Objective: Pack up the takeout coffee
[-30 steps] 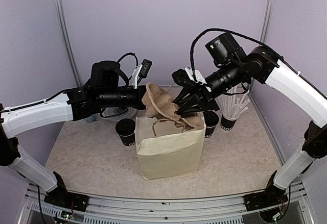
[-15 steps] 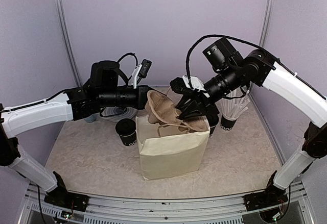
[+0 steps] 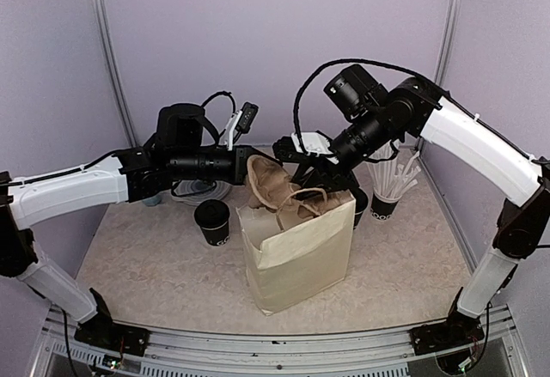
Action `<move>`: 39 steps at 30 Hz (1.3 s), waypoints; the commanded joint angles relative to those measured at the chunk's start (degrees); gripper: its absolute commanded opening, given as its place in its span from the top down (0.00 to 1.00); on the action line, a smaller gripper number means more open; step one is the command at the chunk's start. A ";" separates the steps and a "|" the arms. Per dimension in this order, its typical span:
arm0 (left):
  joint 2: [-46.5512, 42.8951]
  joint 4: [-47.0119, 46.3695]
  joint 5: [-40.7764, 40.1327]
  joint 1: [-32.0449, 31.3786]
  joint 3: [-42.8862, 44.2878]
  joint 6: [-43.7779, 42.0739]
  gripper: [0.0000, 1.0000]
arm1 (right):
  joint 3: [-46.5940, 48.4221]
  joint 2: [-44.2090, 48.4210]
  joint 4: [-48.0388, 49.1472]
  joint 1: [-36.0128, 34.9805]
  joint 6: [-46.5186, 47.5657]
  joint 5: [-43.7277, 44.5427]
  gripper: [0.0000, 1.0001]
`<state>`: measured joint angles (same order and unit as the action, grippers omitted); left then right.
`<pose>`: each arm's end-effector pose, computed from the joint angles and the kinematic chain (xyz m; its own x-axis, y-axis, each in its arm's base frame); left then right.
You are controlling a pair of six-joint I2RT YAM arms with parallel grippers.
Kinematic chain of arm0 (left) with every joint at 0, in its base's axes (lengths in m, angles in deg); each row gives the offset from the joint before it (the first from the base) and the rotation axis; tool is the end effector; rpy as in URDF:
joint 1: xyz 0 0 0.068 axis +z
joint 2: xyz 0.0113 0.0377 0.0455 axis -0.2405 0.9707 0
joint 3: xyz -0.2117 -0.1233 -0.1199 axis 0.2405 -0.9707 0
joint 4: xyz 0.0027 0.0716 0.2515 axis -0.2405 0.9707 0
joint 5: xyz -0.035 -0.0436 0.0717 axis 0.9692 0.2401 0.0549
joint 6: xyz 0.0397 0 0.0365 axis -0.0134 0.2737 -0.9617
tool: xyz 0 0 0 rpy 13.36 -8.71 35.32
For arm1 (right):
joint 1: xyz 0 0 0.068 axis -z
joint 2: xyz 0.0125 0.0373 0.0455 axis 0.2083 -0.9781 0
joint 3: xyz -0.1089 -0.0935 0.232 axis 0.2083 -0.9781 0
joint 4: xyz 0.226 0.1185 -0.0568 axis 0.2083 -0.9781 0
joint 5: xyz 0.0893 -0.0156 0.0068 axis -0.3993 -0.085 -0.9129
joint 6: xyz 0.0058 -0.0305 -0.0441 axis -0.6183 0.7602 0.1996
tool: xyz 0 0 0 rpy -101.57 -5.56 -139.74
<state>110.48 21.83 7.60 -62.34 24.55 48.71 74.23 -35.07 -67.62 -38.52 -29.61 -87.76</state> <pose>0.2189 -0.2678 0.3468 -0.5724 0.0226 -0.8197 0.7649 0.3750 -0.5238 0.2041 0.2735 0.4030 0.2496 -0.6836 -0.6859 -0.9683 -0.1811 -0.1718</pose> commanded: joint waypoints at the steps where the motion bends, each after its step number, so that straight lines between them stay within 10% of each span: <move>1: 0.82 -1.14 1.02 0.17 0.88 0.00 1.00 | 1.82 -0.92 -5.87 -1.16 3.08 1.44 0.82; 39: 3.17 3.17 4.68 1.76 3.96 -1.48 1.00 | 1.22 -4.60 -14.07 -4.65 8.07 15.22 0.82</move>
<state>112.69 24.17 11.06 -60.88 26.84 48.08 75.73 -39.33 -79.55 -42.28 -20.78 -75.58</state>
